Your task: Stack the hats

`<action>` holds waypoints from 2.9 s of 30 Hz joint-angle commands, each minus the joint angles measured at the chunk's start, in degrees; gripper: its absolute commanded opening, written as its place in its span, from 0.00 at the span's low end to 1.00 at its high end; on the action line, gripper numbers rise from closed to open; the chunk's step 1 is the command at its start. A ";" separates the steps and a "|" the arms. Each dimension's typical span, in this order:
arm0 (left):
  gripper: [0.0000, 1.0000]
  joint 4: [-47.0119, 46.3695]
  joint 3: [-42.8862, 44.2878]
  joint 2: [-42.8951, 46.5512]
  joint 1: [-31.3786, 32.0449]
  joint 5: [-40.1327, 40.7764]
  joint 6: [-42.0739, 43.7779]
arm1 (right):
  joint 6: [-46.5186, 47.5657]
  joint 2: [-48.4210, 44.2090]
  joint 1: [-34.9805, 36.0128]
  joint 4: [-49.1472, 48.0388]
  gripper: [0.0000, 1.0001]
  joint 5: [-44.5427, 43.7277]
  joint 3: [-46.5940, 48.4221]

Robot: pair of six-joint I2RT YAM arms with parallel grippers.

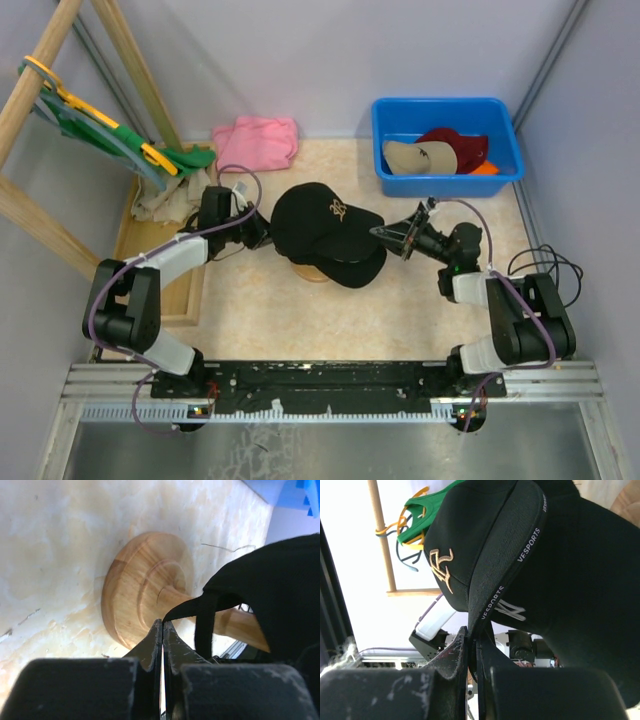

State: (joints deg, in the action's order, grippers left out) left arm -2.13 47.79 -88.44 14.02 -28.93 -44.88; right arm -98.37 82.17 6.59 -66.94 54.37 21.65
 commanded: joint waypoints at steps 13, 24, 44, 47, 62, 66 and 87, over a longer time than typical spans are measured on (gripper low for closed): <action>0.00 5.06 -6.35 -0.03 -0.40 1.12 2.51 | 10.16 2.40 -2.17 2.12 0.00 3.43 -4.51; 0.00 3.98 -7.62 -1.88 0.27 0.77 2.24 | 27.69 -0.66 -3.61 24.63 0.00 3.95 -1.81; 0.04 3.36 -3.11 2.73 1.51 1.16 0.44 | 47.18 -13.33 -7.87 59.32 0.53 -0.05 13.08; 0.14 4.50 -2.55 4.12 1.52 2.03 0.33 | 50.45 -13.99 -8.31 63.86 0.54 -1.54 15.08; 0.35 8.24 -2.89 15.88 1.36 10.12 -3.29 | 55.63 -8.86 -8.71 70.41 0.60 -10.70 32.33; 0.39 10.52 -1.40 17.14 1.27 12.63 -3.81 | 59.22 -3.32 -8.70 74.17 0.62 -16.62 41.11; 0.60 17.94 6.70 14.80 0.33 21.10 -4.75 | 86.89 32.99 0.38 95.38 0.99 -61.15 88.27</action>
State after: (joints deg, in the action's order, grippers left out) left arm 14.61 52.27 -73.56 14.92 -10.55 -49.69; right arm -18.26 110.85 5.06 24.51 1.23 102.15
